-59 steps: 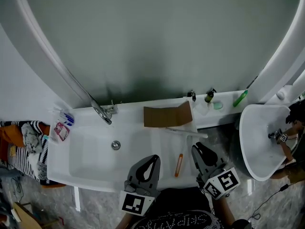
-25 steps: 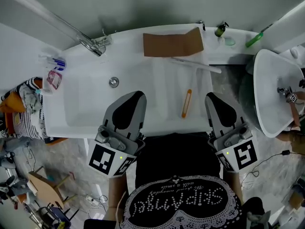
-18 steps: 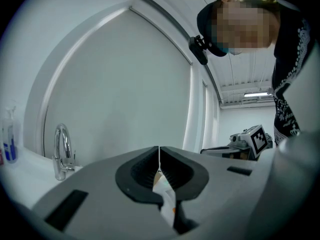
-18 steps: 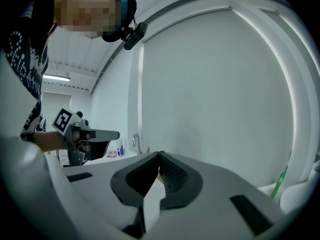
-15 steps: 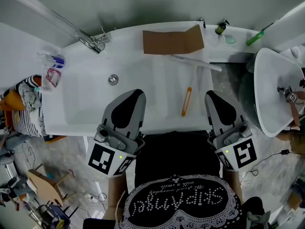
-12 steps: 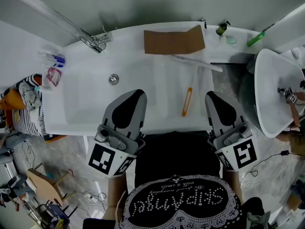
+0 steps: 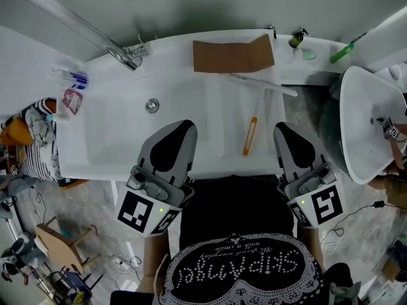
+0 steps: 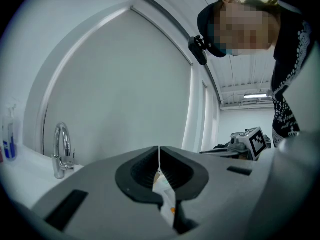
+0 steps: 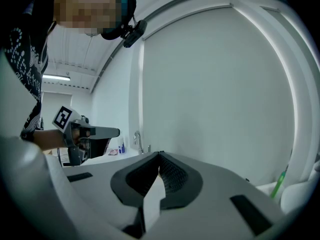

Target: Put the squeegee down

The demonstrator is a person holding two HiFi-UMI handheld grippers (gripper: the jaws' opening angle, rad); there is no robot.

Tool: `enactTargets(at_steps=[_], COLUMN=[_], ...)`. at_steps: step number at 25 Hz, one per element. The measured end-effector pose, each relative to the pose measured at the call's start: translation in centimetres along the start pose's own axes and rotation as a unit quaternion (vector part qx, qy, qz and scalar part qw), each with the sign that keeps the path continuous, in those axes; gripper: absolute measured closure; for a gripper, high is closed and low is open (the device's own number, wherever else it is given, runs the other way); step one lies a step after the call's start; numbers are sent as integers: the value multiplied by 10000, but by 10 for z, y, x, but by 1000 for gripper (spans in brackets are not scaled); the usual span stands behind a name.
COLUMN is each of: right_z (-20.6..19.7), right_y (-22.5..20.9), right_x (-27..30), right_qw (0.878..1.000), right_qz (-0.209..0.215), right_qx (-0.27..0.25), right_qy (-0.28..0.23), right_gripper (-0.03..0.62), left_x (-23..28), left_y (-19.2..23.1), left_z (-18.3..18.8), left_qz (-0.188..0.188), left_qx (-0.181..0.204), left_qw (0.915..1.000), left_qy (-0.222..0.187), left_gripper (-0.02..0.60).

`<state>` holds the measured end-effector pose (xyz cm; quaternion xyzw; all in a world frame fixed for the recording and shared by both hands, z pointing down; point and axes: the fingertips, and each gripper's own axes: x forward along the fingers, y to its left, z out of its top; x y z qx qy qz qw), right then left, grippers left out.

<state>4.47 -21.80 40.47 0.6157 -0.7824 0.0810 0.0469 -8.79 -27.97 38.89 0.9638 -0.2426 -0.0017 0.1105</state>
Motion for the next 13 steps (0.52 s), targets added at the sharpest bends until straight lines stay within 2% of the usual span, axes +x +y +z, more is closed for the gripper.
enactTargets(at_steps=[13], right_z=[-4], right_y=[13], right_x=[4], right_qw=[9998], right_qz=[186], right_qx=[43], right_qy=[55], right_gripper=[574], left_x=[-2], left_y=[-5], left_z=[4], left_qz=[-69], left_qx=[32], left_qw=[9999], left_qy=[-66], left_gripper=[571])
